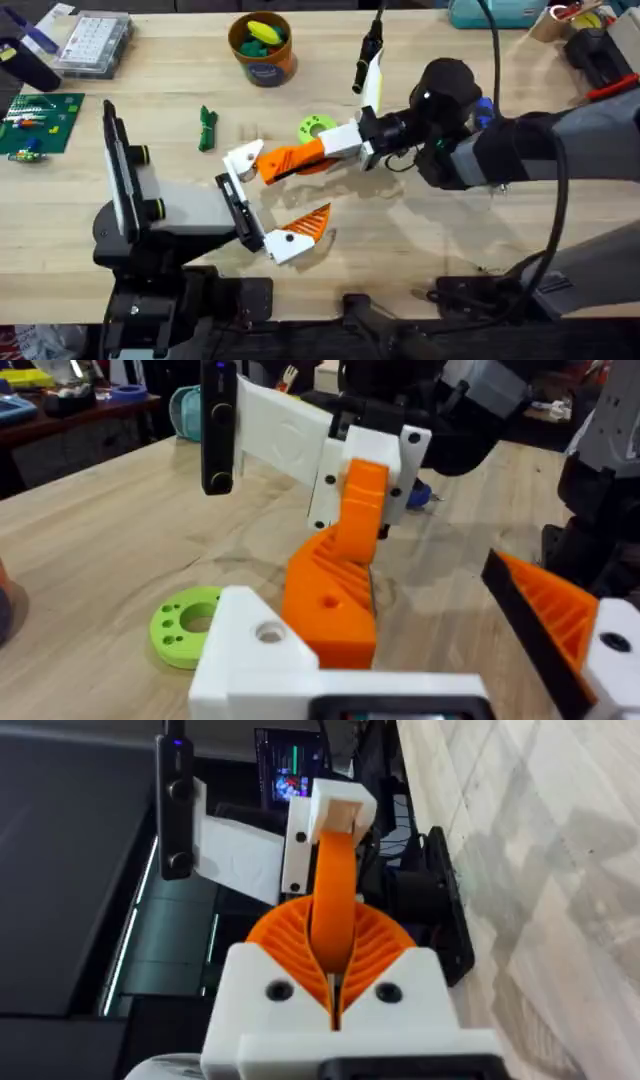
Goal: Pick up the gripper from the table and insert it into the empty holder that is missing its gripper. Then pick up a screw, insert it into the mounting hole, and use the screwdriver to tighten it. Finally, clean up the table by picking up the vegetable and placing it into the bucket.
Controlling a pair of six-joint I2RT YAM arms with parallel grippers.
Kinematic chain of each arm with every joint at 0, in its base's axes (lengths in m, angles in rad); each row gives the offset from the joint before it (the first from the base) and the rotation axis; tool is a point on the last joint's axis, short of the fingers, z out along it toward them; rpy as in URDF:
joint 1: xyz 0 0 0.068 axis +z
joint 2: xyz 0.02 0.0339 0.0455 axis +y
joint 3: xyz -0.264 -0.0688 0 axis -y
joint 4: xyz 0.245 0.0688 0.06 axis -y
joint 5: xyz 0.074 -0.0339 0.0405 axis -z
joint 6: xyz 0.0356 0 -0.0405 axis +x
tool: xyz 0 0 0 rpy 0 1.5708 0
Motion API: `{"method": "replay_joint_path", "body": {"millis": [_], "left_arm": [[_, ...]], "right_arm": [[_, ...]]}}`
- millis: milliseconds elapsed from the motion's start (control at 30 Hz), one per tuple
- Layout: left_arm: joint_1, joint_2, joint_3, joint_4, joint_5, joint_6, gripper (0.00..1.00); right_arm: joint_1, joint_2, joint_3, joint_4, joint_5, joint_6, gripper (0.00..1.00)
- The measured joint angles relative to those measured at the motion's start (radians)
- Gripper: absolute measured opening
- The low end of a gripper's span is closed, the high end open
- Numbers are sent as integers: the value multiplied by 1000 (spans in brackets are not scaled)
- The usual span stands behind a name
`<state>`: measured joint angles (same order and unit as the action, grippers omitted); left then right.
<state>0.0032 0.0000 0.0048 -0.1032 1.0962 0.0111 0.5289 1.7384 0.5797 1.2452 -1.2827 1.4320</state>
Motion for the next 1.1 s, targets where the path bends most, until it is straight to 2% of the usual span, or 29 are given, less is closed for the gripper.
{"method": "replay_joint_path", "body": {"millis": [700, 900, 1100], "left_arm": [[0, 0, 0, -2, 1, -19, 990], [2, 0, 0, -3, 5, -24, 990], [2, 0, 0, -9, 22, -22, 990]], "right_arm": [[8, 0, 23, -105, 43, -51, 13], [26, 0, 77, -246, 46, -97, 14], [35, 0, 98, -282, 48, -123, 14]]}}
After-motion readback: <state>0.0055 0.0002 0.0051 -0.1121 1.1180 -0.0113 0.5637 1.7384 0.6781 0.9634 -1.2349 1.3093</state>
